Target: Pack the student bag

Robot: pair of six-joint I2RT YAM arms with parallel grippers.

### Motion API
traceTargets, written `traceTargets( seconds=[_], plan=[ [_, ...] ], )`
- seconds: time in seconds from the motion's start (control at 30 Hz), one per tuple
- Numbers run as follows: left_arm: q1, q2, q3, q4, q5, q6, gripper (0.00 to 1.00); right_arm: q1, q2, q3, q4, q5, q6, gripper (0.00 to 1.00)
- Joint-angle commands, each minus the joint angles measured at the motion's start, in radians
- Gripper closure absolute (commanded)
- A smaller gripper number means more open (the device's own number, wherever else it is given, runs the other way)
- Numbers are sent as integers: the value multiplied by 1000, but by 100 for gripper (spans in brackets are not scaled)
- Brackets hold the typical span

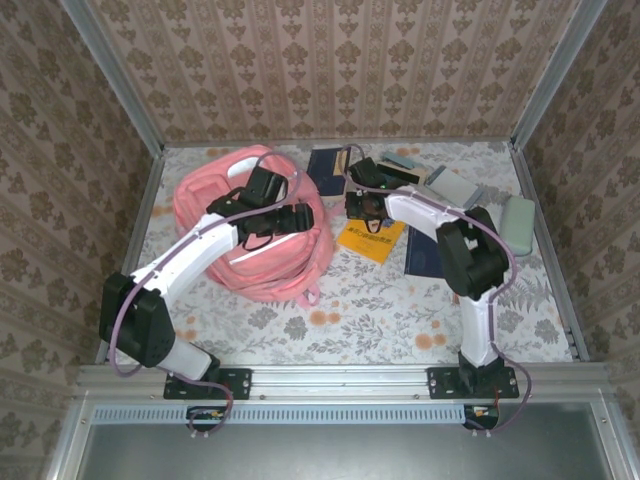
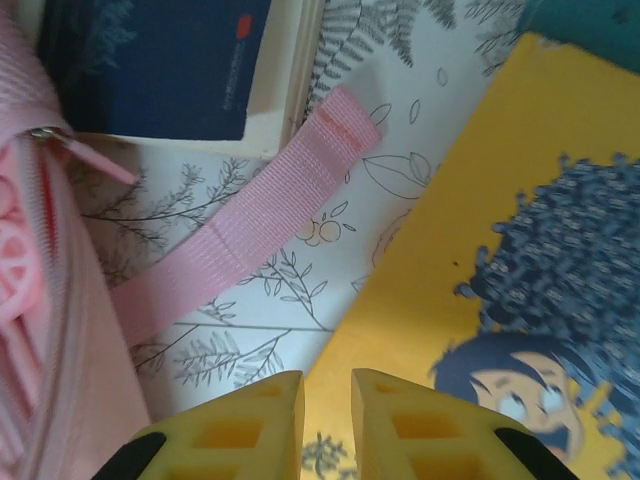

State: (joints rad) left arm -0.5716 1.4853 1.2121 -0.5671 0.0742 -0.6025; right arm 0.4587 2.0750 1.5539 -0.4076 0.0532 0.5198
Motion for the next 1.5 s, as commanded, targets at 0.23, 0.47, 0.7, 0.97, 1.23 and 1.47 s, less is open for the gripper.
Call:
traceTargets(
  seconds=[0.23,0.47,0.7,0.97,1.23,1.47],
  plan=[
    [-19,-34,-63,35,-11,-59,14,8,169,124,-124,-86,-14,78],
    [-26,8,-38,43,6,-54,14,40,40,-140,-71,-110,21,79],
    [-57,71,3,58,-17,-79,13,67,-103,-370,6,-144,57,77],
    [-129,204,107,110,70,-138,13,40,-324,-358,-68,-43,47,56],
    [-198,384,219,190,193,-235,18,-68,-478,-534,-50,5,44,53],
    [-216,510,255,235,242,-271,24,-137,-479,-627,-4,-26,27,61]
  ],
)
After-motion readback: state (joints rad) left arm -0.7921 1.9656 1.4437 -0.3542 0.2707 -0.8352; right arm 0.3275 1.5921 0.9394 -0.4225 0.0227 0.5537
